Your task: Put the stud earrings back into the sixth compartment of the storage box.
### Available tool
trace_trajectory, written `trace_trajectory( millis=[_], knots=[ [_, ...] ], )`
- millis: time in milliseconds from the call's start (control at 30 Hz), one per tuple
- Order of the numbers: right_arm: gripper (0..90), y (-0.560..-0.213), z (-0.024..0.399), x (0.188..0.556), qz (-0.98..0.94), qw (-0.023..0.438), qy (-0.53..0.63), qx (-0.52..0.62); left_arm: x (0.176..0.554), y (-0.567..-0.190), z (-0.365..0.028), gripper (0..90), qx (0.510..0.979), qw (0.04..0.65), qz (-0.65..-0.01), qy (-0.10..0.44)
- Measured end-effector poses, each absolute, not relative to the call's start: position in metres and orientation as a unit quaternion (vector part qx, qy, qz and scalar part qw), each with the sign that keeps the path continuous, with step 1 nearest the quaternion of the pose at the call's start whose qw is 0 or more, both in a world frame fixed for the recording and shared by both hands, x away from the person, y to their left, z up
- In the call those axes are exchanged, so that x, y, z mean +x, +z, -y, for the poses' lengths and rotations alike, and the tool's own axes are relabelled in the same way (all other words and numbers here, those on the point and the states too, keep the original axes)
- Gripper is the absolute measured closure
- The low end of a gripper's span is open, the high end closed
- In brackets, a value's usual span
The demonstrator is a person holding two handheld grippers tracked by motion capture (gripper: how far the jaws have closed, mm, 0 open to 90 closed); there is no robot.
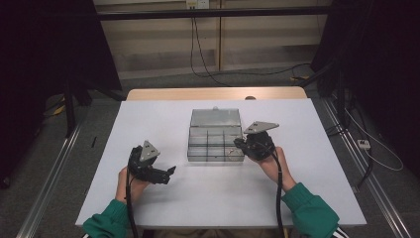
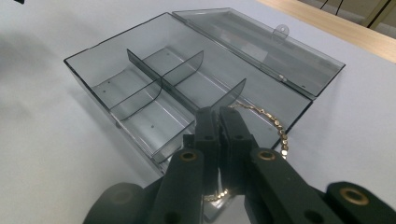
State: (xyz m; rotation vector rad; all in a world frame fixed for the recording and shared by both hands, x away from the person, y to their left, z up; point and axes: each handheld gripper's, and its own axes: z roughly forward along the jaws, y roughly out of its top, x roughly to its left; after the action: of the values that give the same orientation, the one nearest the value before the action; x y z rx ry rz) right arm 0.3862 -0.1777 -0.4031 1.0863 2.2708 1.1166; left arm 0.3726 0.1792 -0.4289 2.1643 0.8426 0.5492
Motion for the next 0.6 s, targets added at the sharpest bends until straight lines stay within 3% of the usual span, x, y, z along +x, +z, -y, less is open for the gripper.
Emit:
trace_trajectory(
  millis=[467,600],
  knots=[
    [86.0,-0.42,0.163,0.394,-0.829,0.168,0.37,0.386,0.372,-0.429,-0.183,0.4,0.842,0.369,-0.333,0.211],
    [75.2,-0.421,0.168,0.394,-0.825,0.167,0.372,0.392,0.373,-0.428,-0.181,0.4,0.843,0.369,-0.33,0.21]
  ],
)
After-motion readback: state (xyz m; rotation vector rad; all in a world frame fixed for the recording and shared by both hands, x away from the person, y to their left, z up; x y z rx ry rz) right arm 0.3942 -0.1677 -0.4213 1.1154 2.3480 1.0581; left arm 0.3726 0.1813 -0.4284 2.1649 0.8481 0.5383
